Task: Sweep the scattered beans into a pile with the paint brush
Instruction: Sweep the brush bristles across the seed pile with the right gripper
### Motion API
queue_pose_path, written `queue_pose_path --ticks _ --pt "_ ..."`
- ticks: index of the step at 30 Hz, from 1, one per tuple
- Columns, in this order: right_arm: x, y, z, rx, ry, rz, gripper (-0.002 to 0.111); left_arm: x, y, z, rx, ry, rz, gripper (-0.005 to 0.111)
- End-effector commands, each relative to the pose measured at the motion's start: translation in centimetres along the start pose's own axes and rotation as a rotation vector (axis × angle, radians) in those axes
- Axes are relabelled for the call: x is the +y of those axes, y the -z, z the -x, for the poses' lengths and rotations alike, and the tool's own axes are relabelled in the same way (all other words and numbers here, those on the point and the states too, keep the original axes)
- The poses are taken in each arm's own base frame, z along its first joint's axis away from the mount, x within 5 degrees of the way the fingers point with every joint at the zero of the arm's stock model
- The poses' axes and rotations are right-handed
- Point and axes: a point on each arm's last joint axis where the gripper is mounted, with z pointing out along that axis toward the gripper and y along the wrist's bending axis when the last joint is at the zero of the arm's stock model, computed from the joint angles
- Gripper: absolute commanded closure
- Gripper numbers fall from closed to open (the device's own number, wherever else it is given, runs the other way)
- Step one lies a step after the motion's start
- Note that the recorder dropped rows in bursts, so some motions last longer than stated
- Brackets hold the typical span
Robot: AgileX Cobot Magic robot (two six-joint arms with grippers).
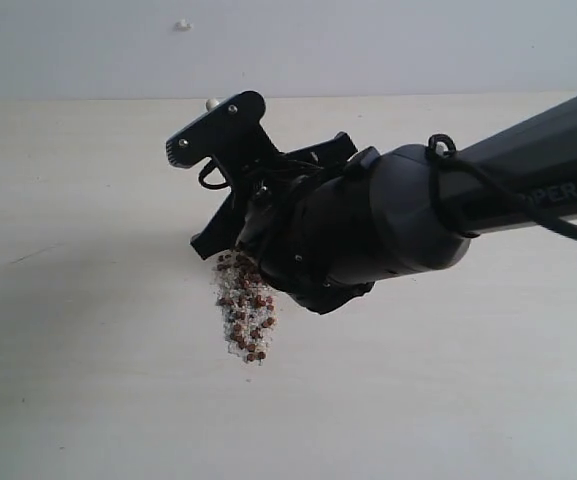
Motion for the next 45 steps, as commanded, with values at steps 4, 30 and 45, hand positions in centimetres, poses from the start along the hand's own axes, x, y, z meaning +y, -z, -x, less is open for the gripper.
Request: queue_pose_path --ticks 4,30,45 --pt "1.2 0.1 1.5 -0.024 -0.016 0.157 0.108 0.0 0.0 -0.1 -0.003 -0.002 -0.002 0.107" --pt "-7.0 7.1 8.2 -0.401 0.284 0.710 0.108 0.0 0.0 -0.1 -0.003 -0.002 -0.002 0.107" --pt "-4.1 3.3 -3.0 -0.257 0.200 1.542 0.108 0.0 0.0 -0.1 -0.003 -0.002 -0.002 0.107"
